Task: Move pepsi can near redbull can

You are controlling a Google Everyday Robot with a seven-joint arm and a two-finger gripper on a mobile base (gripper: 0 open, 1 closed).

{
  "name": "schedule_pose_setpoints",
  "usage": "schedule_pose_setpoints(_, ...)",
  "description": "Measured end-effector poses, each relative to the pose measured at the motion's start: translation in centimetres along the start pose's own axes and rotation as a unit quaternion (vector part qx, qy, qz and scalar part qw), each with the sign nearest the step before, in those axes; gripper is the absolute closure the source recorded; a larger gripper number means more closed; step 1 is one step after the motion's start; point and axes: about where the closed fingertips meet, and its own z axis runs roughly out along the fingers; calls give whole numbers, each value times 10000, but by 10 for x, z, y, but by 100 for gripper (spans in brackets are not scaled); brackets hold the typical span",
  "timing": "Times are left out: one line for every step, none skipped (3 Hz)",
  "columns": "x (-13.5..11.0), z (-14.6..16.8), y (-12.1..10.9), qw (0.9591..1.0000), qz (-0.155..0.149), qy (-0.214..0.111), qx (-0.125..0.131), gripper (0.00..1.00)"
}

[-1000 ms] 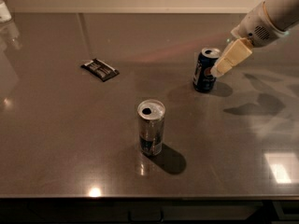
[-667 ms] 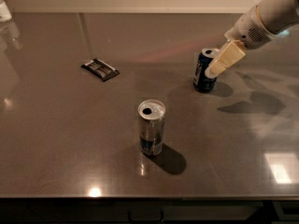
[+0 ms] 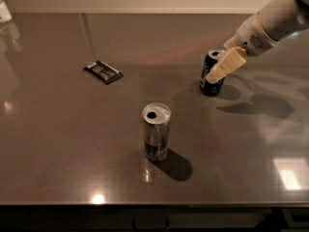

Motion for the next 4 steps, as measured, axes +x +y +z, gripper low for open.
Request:
schedule_pose_setpoints(2, 1, 1, 10000, 17, -49, -71, 26)
schedule_pose_setpoints(2, -4, 5, 9998, 26, -149, -130, 50)
schedule_pose_setpoints(0, -13, 11, 9994, 6, -279, -186, 72)
schedule_pose_setpoints(-3, -28, 25, 9986, -73, -436, -303, 96)
